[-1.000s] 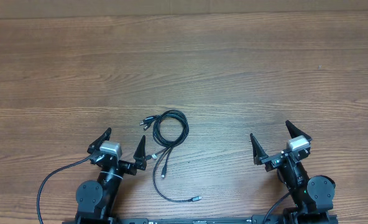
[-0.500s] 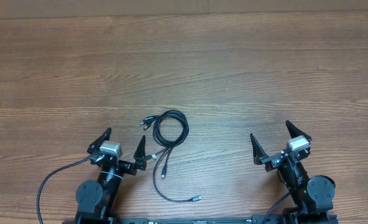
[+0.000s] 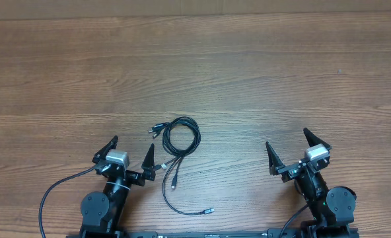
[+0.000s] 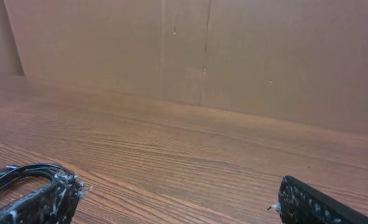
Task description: Untangle cables
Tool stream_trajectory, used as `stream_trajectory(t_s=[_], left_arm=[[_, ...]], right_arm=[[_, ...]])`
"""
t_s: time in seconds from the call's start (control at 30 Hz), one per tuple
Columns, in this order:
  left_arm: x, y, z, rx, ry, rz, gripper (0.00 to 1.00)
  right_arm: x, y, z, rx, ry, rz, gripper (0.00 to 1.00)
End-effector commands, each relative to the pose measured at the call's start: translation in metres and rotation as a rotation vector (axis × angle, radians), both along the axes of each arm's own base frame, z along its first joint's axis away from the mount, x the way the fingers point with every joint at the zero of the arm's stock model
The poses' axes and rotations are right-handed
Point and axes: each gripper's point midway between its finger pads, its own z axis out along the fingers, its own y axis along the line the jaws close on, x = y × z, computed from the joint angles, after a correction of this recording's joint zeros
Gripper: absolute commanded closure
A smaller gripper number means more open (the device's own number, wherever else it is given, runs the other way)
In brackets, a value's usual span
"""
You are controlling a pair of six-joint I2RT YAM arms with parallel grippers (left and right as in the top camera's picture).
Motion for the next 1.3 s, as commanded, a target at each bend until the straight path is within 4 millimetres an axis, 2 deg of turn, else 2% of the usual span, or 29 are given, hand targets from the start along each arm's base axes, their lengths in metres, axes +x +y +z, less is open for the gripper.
stream_trajectory(t_s=[0.0, 0.33, 0.67, 1.07, 1.27], left_arm=[[0.001, 0.004, -0.001, -0.006, 0.000, 0.023, 0.00], [0.001, 0.004, 0.001, -0.007, -0.007, 0.023, 0.01], [-0.002, 0.003, 0.028, -0.027, -0.077, 0.015, 0.01], [-0.019, 0.007, 0.072, -0.015, -0.076, 0.028, 0.01], [-0.025, 0.018, 0.083, -0.005, -0.057, 0.086, 0.01]], right_arm=[[0.000, 0.000, -0.001, 0.004, -0.006, -0.001, 0.00], [0.000, 0.000, -0.001, 0.004, -0.006, -0.001, 0.00], [0.000, 0.000, -0.001, 0.004, -0.006, -0.001, 0.00], [0.000, 0.000, -0.001, 0.004, -0.006, -0.001, 0.00], [0.000, 0.000, -0.001, 0.004, -0.006, -0.001, 0.00]])
